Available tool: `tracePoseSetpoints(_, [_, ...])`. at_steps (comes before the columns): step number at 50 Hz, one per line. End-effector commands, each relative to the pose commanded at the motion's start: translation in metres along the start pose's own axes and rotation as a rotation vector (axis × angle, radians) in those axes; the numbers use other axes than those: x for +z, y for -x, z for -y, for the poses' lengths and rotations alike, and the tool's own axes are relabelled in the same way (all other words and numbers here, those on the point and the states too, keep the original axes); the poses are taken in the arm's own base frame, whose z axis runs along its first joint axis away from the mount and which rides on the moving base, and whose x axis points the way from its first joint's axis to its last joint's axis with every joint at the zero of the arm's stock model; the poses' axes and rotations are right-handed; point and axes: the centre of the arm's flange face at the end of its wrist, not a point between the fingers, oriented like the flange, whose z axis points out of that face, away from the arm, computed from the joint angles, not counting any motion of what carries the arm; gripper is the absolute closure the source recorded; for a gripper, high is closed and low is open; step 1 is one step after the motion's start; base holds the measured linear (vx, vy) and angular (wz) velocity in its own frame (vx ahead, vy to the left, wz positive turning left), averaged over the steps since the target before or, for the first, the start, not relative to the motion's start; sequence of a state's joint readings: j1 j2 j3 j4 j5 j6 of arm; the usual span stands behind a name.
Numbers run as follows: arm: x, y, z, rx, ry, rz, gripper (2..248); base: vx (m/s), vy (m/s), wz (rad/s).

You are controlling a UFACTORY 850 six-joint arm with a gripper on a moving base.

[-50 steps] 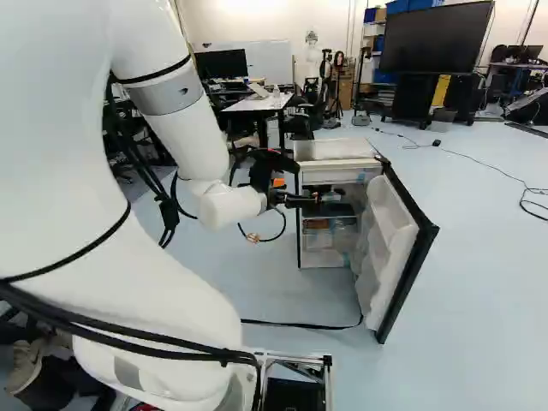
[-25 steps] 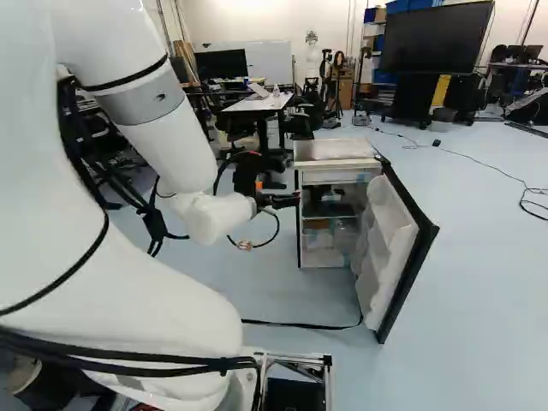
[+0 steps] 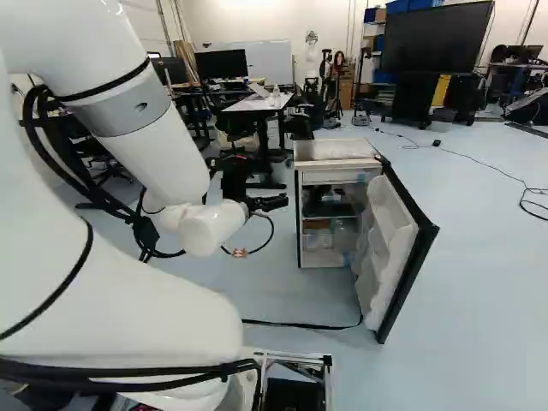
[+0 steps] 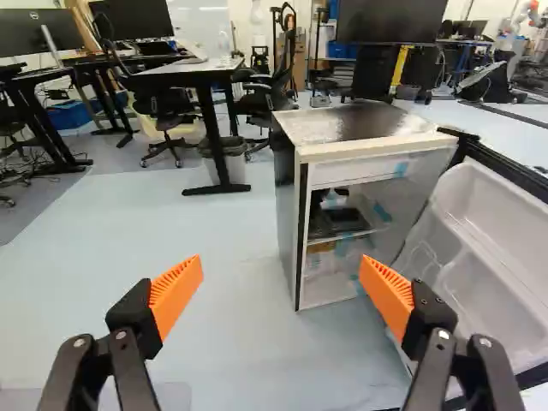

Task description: Open the fridge door

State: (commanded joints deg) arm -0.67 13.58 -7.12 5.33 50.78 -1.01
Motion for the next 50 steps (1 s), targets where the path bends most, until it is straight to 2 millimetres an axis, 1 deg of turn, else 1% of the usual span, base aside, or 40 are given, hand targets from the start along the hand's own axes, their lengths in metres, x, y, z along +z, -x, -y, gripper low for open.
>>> tracePoseSetpoints(24, [-0.011, 0.007, 0.007, -0.038, -0.069, 0.006, 3, 0.000, 0.000, 0.000])
tracePoseSetpoints(50, [-0.013, 0.008, 0.008, -0.045, -0.083, 0.008, 3, 0.000, 0.000, 0.000])
